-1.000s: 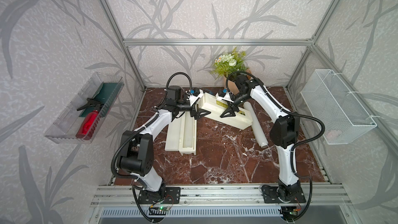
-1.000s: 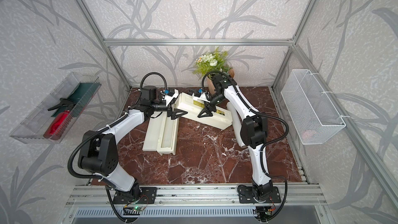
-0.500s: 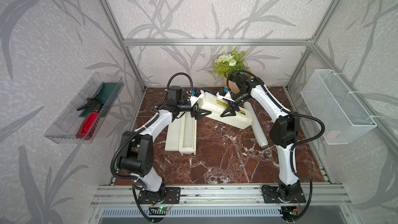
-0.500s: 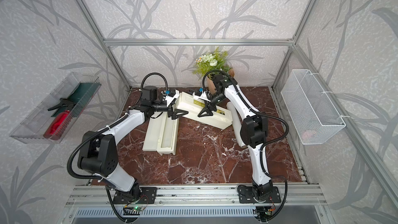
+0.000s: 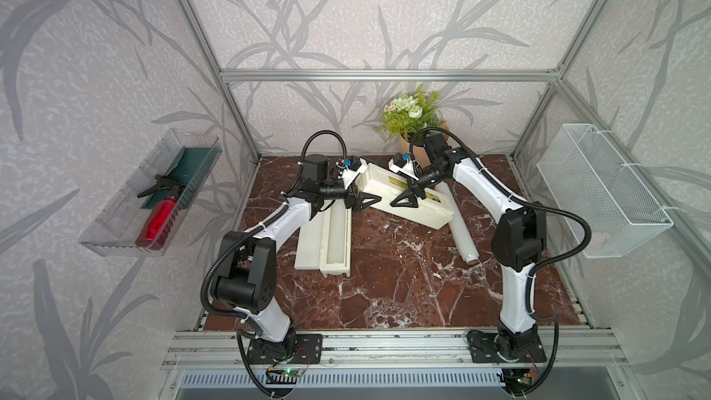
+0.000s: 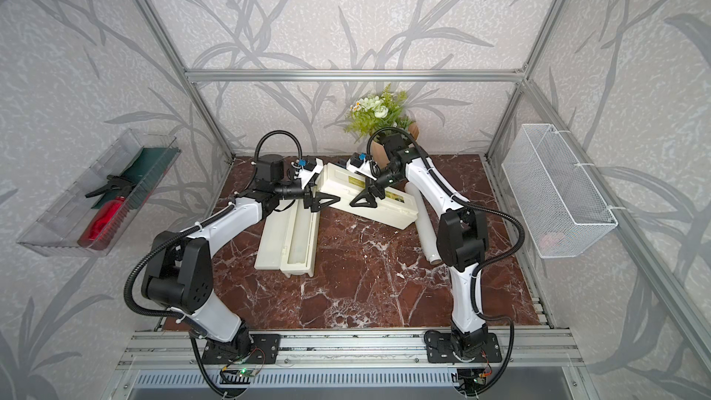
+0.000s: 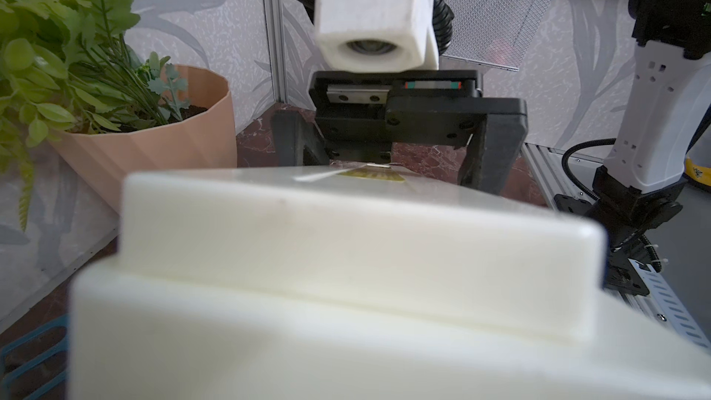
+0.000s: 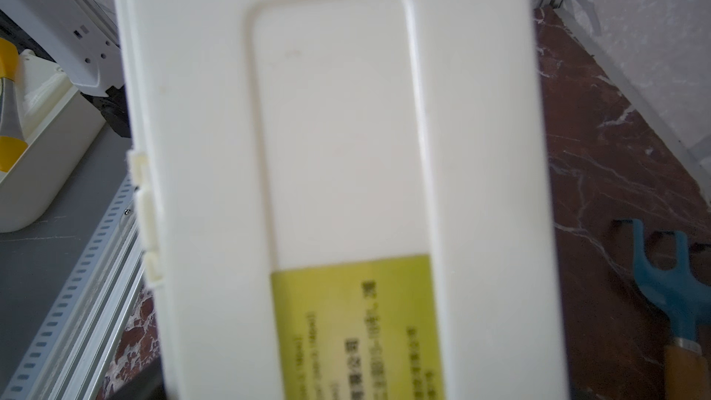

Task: Put plastic wrap rolls into dispensers
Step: Open the lid of the plastic wrap cutting box.

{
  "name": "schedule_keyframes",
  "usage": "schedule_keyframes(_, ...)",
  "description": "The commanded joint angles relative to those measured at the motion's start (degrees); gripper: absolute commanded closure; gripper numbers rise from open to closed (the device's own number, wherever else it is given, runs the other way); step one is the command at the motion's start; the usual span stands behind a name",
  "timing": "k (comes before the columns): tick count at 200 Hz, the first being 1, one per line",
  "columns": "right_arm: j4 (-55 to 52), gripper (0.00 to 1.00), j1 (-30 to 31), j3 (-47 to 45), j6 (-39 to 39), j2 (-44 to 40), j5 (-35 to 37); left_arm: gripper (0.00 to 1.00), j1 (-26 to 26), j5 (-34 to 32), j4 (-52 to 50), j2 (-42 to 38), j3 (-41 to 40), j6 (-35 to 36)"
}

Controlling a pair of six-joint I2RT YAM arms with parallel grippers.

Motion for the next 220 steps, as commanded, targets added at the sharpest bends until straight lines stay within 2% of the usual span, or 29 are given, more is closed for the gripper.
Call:
schedule_keyframes(1,9.5,0.01,0.0,-3.3,4.5,-6.9,0.1,0.74,-0.2,0.5,1.6,-0.4,0.0,-0.4)
schedule_keyframes(40,26.6,0.01,1.7,-17.9,10.0,-16.2,9.6,0.77,-0.2,0.3,2.2,0.5,1.0,-2.2)
schedule_keyframes(58,31.0,0.01,2.5,-22.2,10.5,-18.6,10.6,0.79,-0.2,0.6,3.3,0.8,1.0,-2.9)
schedule_keyframes(79,29.6,0.01,2.7,-22.4,9.7,-18.1,9.3,0.81,-0.2,1.0,6.0,0.7,0.5,-4.2)
schedule_keyframes(95,26.5,0.01,3.6,-20.0,8.7,-17.1,11.4,0.81,-0.3,1.4,5.9,0.9,1.1,-4.6)
schedule_keyframes(126,32.0,0.01,4.2,-21.2,12.4,-18.1,11.5,0.83,-1.0,2.5,5.5,1.1,1.7,-4.8)
schedule_keyframes(141,30.1,0.01,4.5,-19.7,12.0,-16.8,9.9,0.84,-1.5,2.8,6.1,1.0,1.6,-4.6)
schedule_keyframes(174,17.7,0.01,4.9,-10.5,10.4,-11.1,6.9,0.86,-2.4,3.4,6.9,0.8,2.3,-4.4)
schedule_keyframes(185,15.3,0.01,4.9,-9.0,9.6,-9.6,4.8,0.91,-2.8,3.7,7.4,0.9,2.7,-3.9)
schedule_keyframes(193,12.8,0.01,5.0,-7.8,8.0,-8.6,2.8,1.00,-3.2,3.6,7.9,0.9,2.9,-3.8)
schedule_keyframes(205,10.8,0.00,5.3,-5.8,8.7,-7.0,3.4,1.00,-3.8,3.2,9.1,1.0,3.2,-3.6)
schedule_keyframes(220,7.8,0.10,5.3,-3.1,8.5,-5.1,4.0,1.00,-4.2,3.2,8.8,1.3,3.9,-3.5)
